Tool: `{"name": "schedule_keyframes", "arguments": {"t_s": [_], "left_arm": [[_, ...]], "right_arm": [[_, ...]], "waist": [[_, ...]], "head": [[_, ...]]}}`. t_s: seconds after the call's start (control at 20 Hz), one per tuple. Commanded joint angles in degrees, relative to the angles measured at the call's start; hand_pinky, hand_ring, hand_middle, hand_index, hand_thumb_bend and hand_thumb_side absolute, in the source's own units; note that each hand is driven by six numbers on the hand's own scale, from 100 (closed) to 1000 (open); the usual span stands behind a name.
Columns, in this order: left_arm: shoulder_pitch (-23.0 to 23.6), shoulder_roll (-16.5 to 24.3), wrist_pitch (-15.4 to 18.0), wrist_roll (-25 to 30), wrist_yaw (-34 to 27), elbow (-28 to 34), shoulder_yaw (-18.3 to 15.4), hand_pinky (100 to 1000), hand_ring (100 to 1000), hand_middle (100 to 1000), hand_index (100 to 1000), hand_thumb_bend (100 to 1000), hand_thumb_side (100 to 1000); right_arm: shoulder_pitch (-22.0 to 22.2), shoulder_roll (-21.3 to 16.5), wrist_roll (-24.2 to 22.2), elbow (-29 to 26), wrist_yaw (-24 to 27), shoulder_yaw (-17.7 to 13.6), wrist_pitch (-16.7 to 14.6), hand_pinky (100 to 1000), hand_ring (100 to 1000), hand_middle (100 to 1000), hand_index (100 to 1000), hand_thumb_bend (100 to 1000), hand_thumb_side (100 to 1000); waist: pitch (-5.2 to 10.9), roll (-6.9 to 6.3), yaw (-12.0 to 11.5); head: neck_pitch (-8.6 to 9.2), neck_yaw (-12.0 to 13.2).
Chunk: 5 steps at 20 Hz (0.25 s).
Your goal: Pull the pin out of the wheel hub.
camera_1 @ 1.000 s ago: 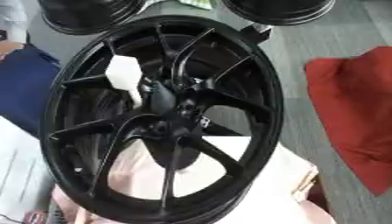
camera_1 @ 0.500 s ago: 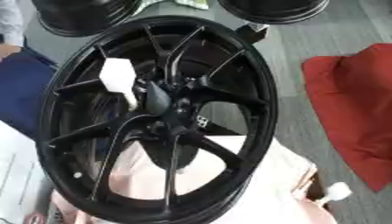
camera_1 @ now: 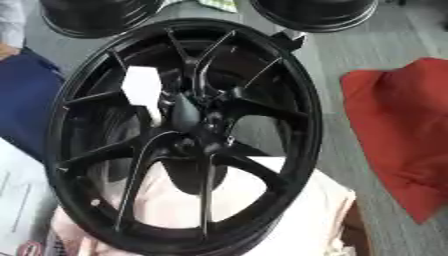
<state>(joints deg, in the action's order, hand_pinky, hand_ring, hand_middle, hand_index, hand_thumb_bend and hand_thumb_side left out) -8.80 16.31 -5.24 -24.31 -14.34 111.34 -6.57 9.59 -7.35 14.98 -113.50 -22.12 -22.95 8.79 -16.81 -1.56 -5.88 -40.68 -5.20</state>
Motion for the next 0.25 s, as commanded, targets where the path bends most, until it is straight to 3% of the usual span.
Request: {"name": "schedule_keyframes", "arguments": {"t_s": [0.05,0.25], "left_arm": [[-0.8,1.9,0.0,0.5,0.6,2.1,0.3,680,471,532,659,501,422],[-1.1,2.2,-0.1,0.6,1.1,3.0,0.6,680,471,533,659,500,423]], "right_arm": [[-1.1,-0.2,2.9,-1.1,1.0,2.7,-2.7,635,787,590,754,100,713],[-2.2,-0.3,6.4,-1.1,3.6,4.8,-6.2,641,793,600,763,100,714]], "waist": [[0.85,0.22,-0.1],[0.75,0.52,-0.2]], "head": [[0.82,0.3],[1.43,0.7]]}}
